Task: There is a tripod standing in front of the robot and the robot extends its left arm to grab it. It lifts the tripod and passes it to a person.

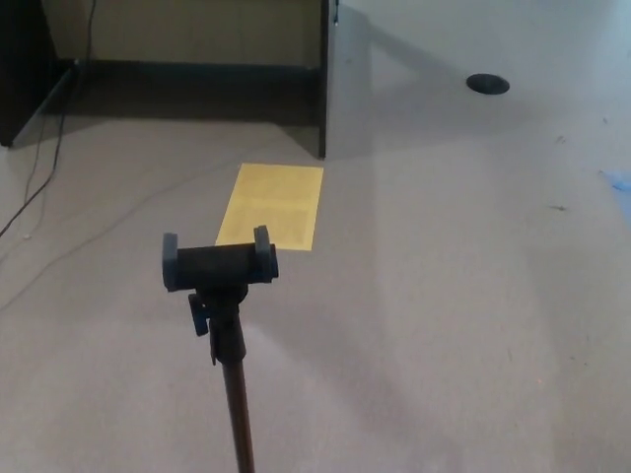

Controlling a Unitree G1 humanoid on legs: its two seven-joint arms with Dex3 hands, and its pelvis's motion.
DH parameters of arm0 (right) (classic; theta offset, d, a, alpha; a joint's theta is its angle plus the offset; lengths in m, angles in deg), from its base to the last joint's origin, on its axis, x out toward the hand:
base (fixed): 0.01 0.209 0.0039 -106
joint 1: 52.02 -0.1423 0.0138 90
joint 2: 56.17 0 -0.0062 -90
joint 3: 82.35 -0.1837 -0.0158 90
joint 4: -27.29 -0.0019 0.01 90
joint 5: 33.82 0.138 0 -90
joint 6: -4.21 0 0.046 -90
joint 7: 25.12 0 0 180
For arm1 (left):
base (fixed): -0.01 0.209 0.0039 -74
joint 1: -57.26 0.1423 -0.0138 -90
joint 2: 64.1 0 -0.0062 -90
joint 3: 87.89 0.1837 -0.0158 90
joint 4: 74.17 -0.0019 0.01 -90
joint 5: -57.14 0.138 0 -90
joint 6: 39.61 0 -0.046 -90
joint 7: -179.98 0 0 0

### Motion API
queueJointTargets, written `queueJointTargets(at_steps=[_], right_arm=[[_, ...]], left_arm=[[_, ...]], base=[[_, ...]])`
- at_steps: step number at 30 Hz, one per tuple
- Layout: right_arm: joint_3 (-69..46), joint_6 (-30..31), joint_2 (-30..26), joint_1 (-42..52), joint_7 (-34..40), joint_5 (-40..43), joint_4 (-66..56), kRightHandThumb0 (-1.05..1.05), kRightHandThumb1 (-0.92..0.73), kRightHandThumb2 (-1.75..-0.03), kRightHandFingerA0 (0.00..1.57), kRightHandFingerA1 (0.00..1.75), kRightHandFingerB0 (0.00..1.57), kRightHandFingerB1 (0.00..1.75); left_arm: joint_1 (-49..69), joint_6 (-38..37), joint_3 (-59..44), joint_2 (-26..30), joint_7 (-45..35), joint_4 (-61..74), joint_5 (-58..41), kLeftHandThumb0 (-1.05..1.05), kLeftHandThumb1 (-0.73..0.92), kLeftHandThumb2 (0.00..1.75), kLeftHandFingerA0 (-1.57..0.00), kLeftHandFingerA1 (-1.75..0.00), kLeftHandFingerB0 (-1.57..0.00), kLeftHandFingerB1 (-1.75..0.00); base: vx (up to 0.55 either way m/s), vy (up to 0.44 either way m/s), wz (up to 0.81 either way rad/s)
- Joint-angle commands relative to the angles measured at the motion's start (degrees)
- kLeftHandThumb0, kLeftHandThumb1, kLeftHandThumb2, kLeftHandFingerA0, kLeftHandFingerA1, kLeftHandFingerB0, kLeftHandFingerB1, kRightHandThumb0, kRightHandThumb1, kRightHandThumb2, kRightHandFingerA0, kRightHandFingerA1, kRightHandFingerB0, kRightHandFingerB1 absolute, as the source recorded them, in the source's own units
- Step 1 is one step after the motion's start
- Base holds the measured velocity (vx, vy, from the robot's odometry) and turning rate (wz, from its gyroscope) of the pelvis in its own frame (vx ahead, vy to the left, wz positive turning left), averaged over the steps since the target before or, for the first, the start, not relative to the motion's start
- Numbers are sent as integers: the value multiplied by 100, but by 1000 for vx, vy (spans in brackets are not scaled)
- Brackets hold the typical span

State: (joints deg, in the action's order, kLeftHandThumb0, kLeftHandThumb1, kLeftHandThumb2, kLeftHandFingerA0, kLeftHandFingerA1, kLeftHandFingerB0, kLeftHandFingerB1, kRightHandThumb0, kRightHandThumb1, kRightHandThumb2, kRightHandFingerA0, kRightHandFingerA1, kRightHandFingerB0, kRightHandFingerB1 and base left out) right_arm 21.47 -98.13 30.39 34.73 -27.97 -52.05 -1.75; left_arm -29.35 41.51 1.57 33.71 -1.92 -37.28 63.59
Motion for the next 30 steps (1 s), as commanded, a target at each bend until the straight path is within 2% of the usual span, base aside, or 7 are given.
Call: queueJointTargets(at_steps=[1,6,8,15,19,26,30], right_arm=[[30,-185,-130,22,56,-90,68,-49,-58,-83,56,54,29,44],[54,-188,-123,10,37,-94,93,-41,-72,-61,59,38,34,31],[29,-190,-115,7,23,-64,104,-40,-72,-61,59,38,33,31],[5,-138,-95,-28,0,-42,64,-49,-58,-81,53,52,27,42],[0,-153,-111,-20,-4,-45,73,-48,-58,-82,53,52,28,43],[-13,-207,-129,-100,-1,-45,107,-40,-70,-61,63,40,37,32],[7,-213,-118,-122,3,-70,128,-48,-57,-83,51,52,30,44]], left_arm=[[117,-507,-384,-82,-483,-22,-489,-44,42,62,-21,-40,-13,-32],[321,-1431,-736,-317,-1038,282,-873,-29,18,79,-1,-48,0,-48],[221,-1429,-808,-445,-1422,640,-1133,-60,37,52,-13,-30,-4,-24],[59,-1315,-731,-668,-1684,2098,-1246,-63,40,77,-9,-26,0,0],[-79,-791,-675,-830,-1975,2684,-1552,-64,42,54,0,-21,0,0],[-408,148,-319,-984,-1819,3859,-1353,-61,36,79,0,-15,0,-4],[-435,414,-79,-1076,-1719,4338,-1228,-67,40,79,0,-14,0,0]], base=[[0,0,0],[0,0,0],[0,0,0],[0,0,0],[0,0,0],[0,0,0],[0,0,0]])
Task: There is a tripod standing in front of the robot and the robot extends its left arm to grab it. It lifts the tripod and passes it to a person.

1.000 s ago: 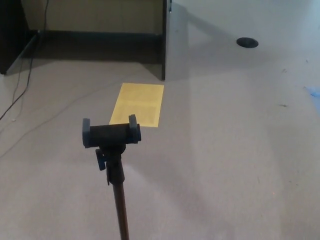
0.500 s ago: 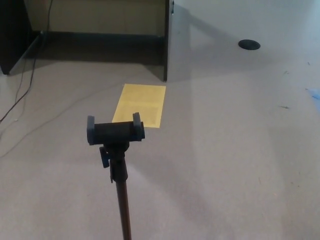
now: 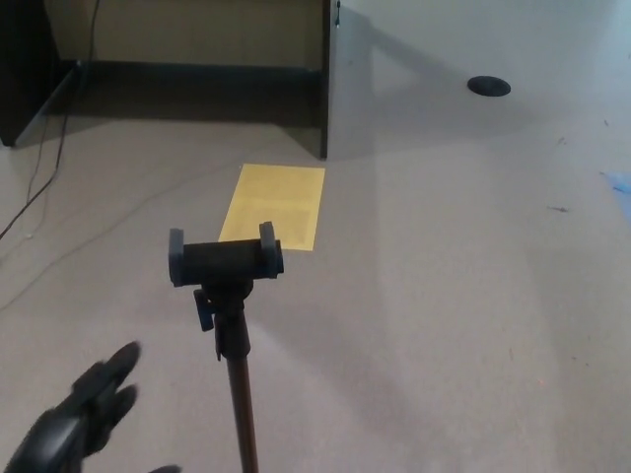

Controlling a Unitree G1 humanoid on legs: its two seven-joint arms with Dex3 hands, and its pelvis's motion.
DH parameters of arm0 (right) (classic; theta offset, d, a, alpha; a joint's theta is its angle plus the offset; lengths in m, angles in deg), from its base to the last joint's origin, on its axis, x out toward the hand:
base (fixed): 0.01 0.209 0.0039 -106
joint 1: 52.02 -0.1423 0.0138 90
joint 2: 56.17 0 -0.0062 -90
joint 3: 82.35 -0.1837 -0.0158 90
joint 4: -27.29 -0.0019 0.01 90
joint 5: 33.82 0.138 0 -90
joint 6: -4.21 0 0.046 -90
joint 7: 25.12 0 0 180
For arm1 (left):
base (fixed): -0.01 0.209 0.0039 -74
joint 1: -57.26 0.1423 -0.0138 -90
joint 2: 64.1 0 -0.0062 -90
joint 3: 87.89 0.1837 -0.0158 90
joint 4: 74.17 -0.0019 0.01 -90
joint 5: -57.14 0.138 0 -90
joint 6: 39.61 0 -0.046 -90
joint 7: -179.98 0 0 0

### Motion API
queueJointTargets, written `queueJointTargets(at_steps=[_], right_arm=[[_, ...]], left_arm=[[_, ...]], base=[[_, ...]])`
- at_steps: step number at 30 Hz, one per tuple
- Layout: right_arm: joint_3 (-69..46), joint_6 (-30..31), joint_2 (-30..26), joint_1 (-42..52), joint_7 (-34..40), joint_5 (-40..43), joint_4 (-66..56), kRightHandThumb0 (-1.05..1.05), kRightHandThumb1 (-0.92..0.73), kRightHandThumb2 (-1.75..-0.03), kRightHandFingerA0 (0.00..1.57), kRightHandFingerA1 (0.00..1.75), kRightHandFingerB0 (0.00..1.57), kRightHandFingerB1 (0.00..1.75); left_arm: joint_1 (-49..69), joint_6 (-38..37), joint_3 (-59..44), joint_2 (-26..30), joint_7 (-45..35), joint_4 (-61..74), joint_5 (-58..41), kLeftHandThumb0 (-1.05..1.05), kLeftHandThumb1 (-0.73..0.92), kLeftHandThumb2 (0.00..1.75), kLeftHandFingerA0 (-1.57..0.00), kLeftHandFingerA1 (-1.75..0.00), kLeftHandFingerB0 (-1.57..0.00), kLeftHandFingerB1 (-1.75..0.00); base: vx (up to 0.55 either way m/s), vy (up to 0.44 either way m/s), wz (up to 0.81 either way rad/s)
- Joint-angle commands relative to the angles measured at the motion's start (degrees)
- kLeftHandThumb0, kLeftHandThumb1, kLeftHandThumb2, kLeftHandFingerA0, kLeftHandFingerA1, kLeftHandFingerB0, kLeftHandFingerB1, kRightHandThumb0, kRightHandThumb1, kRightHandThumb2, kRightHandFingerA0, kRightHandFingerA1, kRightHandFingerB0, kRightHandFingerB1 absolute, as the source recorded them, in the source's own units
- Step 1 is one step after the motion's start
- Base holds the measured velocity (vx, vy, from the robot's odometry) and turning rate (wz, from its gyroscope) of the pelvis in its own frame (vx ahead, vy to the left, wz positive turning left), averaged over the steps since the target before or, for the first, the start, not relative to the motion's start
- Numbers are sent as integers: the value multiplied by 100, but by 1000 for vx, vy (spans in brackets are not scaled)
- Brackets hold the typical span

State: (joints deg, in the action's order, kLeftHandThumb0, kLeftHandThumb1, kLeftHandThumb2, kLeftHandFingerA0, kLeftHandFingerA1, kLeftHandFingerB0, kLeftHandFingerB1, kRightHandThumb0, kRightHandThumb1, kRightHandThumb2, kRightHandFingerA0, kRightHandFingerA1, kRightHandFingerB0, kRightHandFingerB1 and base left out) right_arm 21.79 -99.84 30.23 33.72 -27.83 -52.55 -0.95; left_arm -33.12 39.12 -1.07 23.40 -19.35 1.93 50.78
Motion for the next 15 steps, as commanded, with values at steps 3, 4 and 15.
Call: queueJointTargets(at_steps=[3,4,15], right_arm=[[-40,-12,-82,-20,-43,7,34,-40,-70,-61,56,38,37,32],[-33,-13,-86,-21,-41,-2,31,-48,-57,-82,50,51,31,44],[-37,1,-143,-8,-121,3,11,-46,-57,-84,49,52,30,45]], left_arm=[[-71,732,334,-157,-9,541,12,-69,40,80,0,-11,0,0],[-78,857,368,-212,23,610,-14,-67,39,80,0,-12,0,-1],[-18,1224,464,-603,18,621,-183,-63,37,79,0,-17,0,-8]], base=[[0,0,0],[0,0,0],[0,0,0]])
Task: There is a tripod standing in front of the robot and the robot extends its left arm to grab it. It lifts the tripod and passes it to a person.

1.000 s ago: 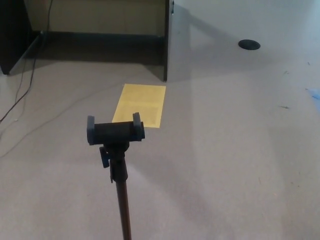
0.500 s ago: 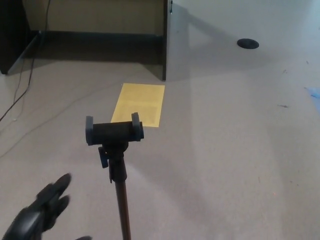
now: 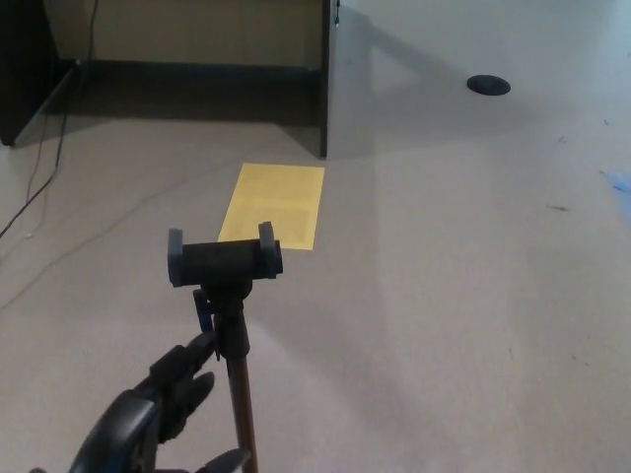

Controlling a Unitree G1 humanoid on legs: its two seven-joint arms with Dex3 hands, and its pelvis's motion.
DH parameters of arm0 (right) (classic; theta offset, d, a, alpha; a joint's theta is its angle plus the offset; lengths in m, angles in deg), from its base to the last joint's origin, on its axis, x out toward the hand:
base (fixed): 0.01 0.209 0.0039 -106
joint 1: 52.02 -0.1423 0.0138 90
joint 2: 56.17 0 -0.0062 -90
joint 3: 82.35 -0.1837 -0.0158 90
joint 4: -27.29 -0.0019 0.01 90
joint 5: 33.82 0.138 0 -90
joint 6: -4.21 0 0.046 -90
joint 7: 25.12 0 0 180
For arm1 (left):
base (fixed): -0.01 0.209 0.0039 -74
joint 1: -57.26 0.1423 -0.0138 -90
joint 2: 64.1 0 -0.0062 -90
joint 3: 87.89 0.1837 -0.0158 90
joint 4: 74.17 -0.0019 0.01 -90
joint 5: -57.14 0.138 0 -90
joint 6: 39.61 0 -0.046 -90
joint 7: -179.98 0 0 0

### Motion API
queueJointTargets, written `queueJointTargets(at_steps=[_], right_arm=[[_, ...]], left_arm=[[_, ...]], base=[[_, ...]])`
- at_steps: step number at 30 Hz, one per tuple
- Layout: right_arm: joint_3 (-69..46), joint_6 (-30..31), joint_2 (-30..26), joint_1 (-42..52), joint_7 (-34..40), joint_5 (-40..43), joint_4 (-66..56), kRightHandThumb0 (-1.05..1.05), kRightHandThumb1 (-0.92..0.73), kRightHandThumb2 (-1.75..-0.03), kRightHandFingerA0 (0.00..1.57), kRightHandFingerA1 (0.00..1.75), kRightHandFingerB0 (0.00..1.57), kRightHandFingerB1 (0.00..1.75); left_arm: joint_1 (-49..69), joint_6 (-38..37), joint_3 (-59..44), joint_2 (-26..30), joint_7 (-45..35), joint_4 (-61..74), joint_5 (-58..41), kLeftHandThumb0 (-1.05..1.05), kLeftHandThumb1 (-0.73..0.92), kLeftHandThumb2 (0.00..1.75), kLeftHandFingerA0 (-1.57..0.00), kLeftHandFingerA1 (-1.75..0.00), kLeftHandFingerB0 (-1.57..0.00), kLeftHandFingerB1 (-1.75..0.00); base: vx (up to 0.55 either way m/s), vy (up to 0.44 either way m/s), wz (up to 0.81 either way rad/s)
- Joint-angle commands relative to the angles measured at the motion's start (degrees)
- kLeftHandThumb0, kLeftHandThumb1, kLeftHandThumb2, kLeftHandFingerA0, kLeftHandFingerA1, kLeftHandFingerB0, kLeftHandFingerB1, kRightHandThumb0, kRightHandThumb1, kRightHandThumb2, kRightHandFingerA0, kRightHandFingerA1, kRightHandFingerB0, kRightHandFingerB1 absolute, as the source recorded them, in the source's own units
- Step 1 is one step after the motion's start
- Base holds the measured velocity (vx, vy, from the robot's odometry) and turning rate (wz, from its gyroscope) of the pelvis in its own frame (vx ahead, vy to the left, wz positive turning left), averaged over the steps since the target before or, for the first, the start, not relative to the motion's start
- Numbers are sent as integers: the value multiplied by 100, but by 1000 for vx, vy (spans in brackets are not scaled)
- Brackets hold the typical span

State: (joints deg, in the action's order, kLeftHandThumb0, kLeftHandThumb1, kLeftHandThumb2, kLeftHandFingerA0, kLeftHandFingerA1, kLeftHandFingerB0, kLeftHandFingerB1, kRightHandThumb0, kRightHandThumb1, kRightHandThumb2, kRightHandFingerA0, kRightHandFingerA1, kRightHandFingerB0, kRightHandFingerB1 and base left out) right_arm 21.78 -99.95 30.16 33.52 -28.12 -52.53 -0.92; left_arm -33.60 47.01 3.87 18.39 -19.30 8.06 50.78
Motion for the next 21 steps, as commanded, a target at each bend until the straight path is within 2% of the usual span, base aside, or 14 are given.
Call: queueJointTargets(at_steps=[1,2,3,7,8,10,11,12,13,14,15,16,17,21], right_arm=[[-17,9,-142,43,-79,-20,-20,-47,-57,-82,51,52,31,44],[-8,3,-145,44,-71,-31,-22,-47,-57,-82,51,52,31,44],[-18,-16,-150,64,-84,-13,-51,-40,-70,-61,63,40,37,32],[3,-39,-145,57,-112,-27,-43,-40,-70,-61,63,40,36,32],[11,-42,-138,46,-101,-36,-24,-39,-71,-61,63,40,36,32],[31,-32,-120,23,-68,-54,-4,-39,-71,-61,63,40,37,32],[14,-33,-116,31,-84,-27,-16,-39,-71,-62,58,39,36,32],[0,-18,-113,39,-102,-5,-39,-47,-58,-83,50,51,31,44],[14,-13,-115,34,-86,-25,-35,-46,-58,-83,51,52,31,44],[21,-13,-116,31,-78,-35,-30,-46,-58,-83,51,52,31,44],[33,-37,-139,42,-79,-50,-13,-39,-71,-61,61,40,37,32],[57,-37,-145,31,-65,-81,-7,-39,-71,-61,63,40,38,32],[58,-28,-142,28,-73,-77,-12,-39,-71,-61,63,40,38,32],[49,-38,-147,28,-81,-64,-12,-39,-71,-61,61,40,38,33]], left_arm=[[67,457,-37,-127,-6,10,-212,-64,37,79,0,-16,0,-8],[59,511,-48,-154,0,13,-220,-63,36,79,0,-17,0,-9],[39,523,-47,-163,-9,-5,-216,-64,36,79,0,-17,0,-8],[41,597,-107,-248,-52,7,-341,-65,37,79,0,-15,0,-7],[33,620,-125,-256,-63,1,-368,-69,34,72,0,-14,0,-4],[1,649,-185,-293,-61,-26,-433,-70,34,72,0,-15,0,-2],[-4,656,-205,-307,-58,-31,-451,-65,37,79,0,-14,0,-6],[-7,679,-238,-334,-48,-32,-481,-70,34,72,0,-14,0,-2],[-10,647,-264,-351,-24,-59,-471,-66,37,80,0,-13,0,-5],[-11,634,-275,-359,-20,-69,-459,-66,37,80,0,-13,0,-5],[51,634,-293,-394,7,-30,-468,-71,33,73,0,-12,0,0],[57,603,-321,-398,-9,-45,-482,-77,41,59,0,-18,0,-2],[46,576,-355,-396,-14,-83,-486,-65,37,79,0,-12,0,-4],[-5,545,-415,-357,-104,-181,-527,-68,40,79,0,-6,0,-1]], base=[[0,0,0],[0,0,0],[0,0,0],[0,0,0],[0,0,0],[0,0,0],[0,0,0],[0,0,0],[0,0,0],[0,0,0],[0,0,0],[0,0,0],[0,0,0],[0,0,0]])
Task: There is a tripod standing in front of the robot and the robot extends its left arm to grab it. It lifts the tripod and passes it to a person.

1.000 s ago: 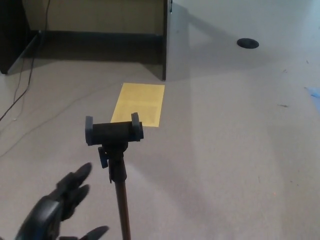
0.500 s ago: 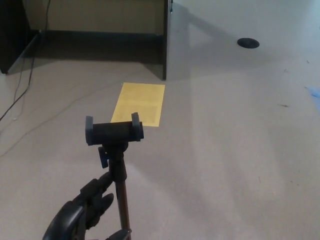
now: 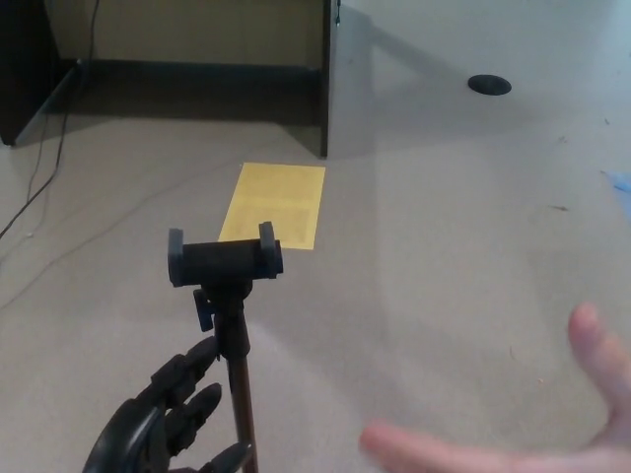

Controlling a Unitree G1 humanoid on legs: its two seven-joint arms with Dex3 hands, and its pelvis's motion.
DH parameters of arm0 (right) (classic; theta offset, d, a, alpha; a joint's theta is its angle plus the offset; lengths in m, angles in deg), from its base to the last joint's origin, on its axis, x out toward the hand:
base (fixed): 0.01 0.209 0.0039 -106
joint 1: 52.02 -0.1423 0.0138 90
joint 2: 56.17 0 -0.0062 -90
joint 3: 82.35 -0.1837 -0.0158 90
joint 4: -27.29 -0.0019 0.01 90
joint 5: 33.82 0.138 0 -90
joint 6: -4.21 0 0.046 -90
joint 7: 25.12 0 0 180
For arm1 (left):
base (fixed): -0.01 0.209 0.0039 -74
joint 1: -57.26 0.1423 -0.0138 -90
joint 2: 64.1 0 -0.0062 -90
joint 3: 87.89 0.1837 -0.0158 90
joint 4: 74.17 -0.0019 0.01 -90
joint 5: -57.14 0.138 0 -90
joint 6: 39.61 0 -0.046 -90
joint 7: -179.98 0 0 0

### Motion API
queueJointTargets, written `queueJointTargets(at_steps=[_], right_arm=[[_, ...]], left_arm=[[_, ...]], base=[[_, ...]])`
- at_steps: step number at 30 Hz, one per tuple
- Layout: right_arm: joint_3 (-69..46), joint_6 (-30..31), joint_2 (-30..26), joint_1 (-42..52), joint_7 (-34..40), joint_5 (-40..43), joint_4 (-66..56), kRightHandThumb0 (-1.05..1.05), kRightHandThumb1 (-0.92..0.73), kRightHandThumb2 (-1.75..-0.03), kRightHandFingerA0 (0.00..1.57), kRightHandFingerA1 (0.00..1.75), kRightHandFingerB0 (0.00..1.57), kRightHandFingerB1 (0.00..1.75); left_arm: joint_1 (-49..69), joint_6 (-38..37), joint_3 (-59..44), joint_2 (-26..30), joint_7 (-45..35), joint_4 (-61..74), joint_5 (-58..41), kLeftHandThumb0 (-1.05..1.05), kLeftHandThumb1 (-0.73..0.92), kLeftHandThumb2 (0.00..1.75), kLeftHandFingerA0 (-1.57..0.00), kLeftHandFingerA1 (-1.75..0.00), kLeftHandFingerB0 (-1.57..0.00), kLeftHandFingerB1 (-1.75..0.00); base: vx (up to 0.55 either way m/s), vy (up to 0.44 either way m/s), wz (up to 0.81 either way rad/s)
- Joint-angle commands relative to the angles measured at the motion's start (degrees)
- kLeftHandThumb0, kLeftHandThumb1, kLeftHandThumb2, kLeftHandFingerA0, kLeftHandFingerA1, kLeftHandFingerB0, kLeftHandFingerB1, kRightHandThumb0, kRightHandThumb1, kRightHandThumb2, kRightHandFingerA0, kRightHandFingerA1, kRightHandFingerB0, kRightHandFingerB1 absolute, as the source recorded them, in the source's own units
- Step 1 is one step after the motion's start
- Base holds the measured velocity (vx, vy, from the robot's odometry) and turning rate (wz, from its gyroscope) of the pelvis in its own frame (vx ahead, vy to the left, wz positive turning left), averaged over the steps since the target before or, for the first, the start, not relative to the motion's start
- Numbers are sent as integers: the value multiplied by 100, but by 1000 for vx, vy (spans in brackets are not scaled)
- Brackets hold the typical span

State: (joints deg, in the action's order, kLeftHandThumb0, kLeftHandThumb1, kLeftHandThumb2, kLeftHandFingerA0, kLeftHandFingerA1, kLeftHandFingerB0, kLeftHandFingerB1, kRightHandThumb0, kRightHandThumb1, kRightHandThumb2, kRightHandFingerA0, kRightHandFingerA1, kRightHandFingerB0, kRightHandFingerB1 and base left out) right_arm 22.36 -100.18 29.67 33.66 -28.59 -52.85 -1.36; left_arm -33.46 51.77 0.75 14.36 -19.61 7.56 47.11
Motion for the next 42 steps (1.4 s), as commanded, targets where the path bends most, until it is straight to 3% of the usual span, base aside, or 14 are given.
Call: queueJointTargets(at_steps=[1,2,4,5,9,10,11,12,13,14,15,16,24,42], right_arm=[[-18,1,-83,7,-19,-26,65,-47,-58,-83,51,52,32,45],[-27,30,-75,19,-41,-11,59,-39,-71,-61,60,39,37,32],[-31,42,-72,24,-50,-5,58,-39,-71,-61,60,39,37,32],[-17,42,-72,14,-47,-21,68,-39,-71,-61,63,40,37,32],[-2,-8,-81,19,-18,-43,69,-39,-71,-61,63,40,37,32],[12,-23,-89,23,1,-63,64,-40,-70,-61,64,41,37,33],[24,-31,-90,32,9,-78,51,-40,-70,-61,63,41,37,33],[30,-35,-91,36,13,-84,46,-40,-70,-61,63,41,37,33],[40,-17,-84,45,31,-100,34,-39,-70,-60,63,40,38,32],[39,-53,-92,65,21,-96,35,-39,-71,-61,62,40,37,32],[44,-61,-87,69,25,-101,50,-39,-71,-61,63,40,37,32],[34,-69,-83,76,-3,-85,51,-39,-71,-61,61,40,36,32],[24,-72,-52,107,-9,-81,16,-40,-70,-61,64,41,37,32],[12,-168,67,208,-22,-40,-11,-39,-70,-61,61,40,37,33]], left_arm=[[-29,52,-112,54,-59,-162,-137,-66,38,79,0,-8,0,-2],[-48,11,-91,73,-13,-176,-51,-68,39,80,0,-5,0,0],[-59,-12,-83,80,5,-190,-13,-68,39,80,0,-5,0,0],[-86,22,-56,61,126,-149,77,-79,40,55,0,0,0,0],[-161,-98,66,37,353,-166,345,-72,40,55,0,-2,0,0],[-178,-117,92,22,387,-175,371,-63,39,76,0,-6,0,0],[-183,-131,99,11,400,-193,369,-69,38,56,0,-5,0,0],[-186,-138,104,7,409,-202,368,-69,38,56,0,-5,0,0],[-217,-52,112,-42,421,-199,328,-59,37,75,0,-8,0,-2],[-226,-20,130,-68,450,-207,346,-58,36,75,0,-9,0,-3],[-219,1,147,-82,473,-193,364,-65,38,53,0,-12,0,-1],[-226,-4,164,-101,486,-202,374,-61,31,68,0,-10,0,0],[-485,-171,403,-1,525,-572,717,-62,38,76,0,-9,0,-1],[-1628,-436,378,361,551,-1529,903,-57,36,69,0,-12,0,0]], base=[[0,0,0],[0,0,0],[0,0,0],[0,0,0],[0,0,0],[0,0,0],[0,0,0],[0,0,0],[0,0,0],[0,0,0],[0,0,0],[0,0,0],[0,0,0],[0,0,0]])
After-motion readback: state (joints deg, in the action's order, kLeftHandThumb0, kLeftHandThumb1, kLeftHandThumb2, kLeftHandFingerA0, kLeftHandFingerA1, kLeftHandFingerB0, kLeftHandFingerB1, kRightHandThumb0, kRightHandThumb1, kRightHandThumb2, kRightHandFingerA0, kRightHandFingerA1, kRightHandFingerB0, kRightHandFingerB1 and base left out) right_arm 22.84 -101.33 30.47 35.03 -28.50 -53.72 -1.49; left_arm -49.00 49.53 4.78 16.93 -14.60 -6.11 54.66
